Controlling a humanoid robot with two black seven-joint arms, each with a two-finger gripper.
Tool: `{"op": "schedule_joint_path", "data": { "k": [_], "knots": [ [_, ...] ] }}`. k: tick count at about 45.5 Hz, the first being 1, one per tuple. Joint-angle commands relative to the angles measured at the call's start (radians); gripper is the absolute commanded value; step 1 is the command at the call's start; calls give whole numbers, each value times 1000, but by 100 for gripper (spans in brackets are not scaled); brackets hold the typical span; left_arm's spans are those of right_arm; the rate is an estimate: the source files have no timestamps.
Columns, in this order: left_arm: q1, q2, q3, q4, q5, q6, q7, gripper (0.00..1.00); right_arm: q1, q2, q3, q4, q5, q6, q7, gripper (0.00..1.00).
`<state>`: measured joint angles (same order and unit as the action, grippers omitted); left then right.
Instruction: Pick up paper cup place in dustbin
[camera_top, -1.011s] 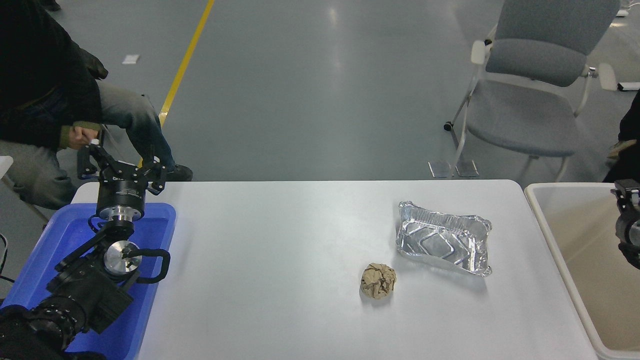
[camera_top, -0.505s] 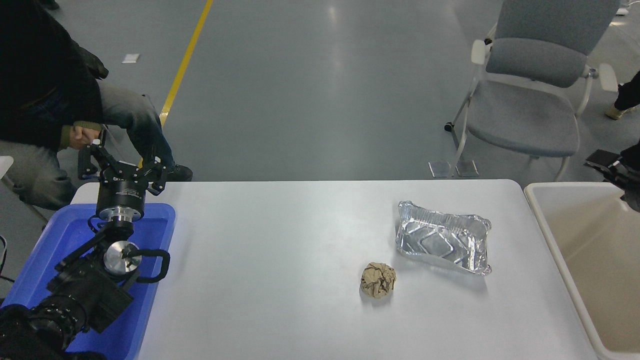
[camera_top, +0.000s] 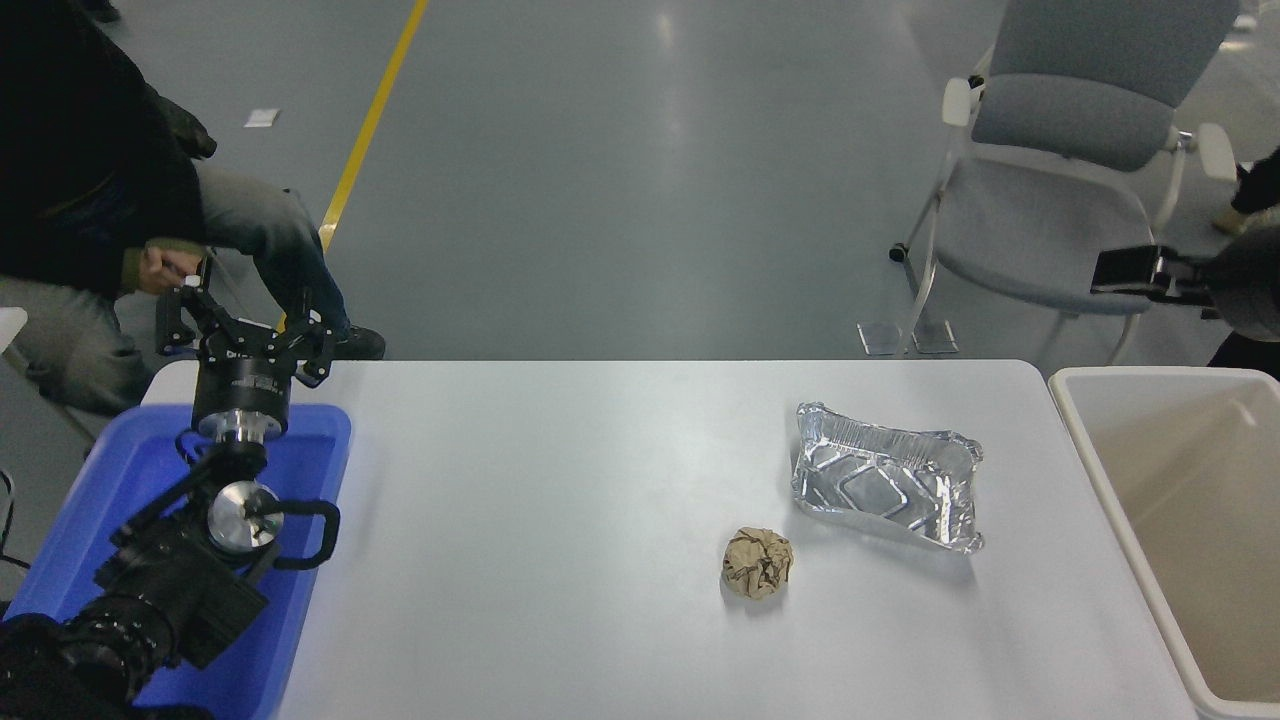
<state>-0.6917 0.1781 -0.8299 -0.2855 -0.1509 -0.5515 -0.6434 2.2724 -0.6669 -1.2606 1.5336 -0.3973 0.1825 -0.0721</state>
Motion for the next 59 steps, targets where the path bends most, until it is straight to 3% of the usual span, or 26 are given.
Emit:
{"op": "schedule_joint_path", "data": {
  "k": [1, 18, 29, 41, 59],
  "knots": [
    [1, 0, 0, 0, -1, 1, 1, 99, 176, 217, -34, 77, 109, 159, 2, 100],
    [0, 0, 0, 0, -1, 1, 1, 99, 266, 363, 21, 174, 193, 271, 2, 100],
    [0, 0, 0, 0, -1, 1, 1, 99, 381, 362, 23, 177, 236, 390, 2, 100],
    [0, 0, 0, 0, -1, 1, 1, 99, 618, 342, 10, 152, 241, 394, 2, 100],
    [0, 0, 0, 0, -1, 1, 1, 99, 501, 342, 4, 76, 226, 394, 2, 100]
  ]
}}
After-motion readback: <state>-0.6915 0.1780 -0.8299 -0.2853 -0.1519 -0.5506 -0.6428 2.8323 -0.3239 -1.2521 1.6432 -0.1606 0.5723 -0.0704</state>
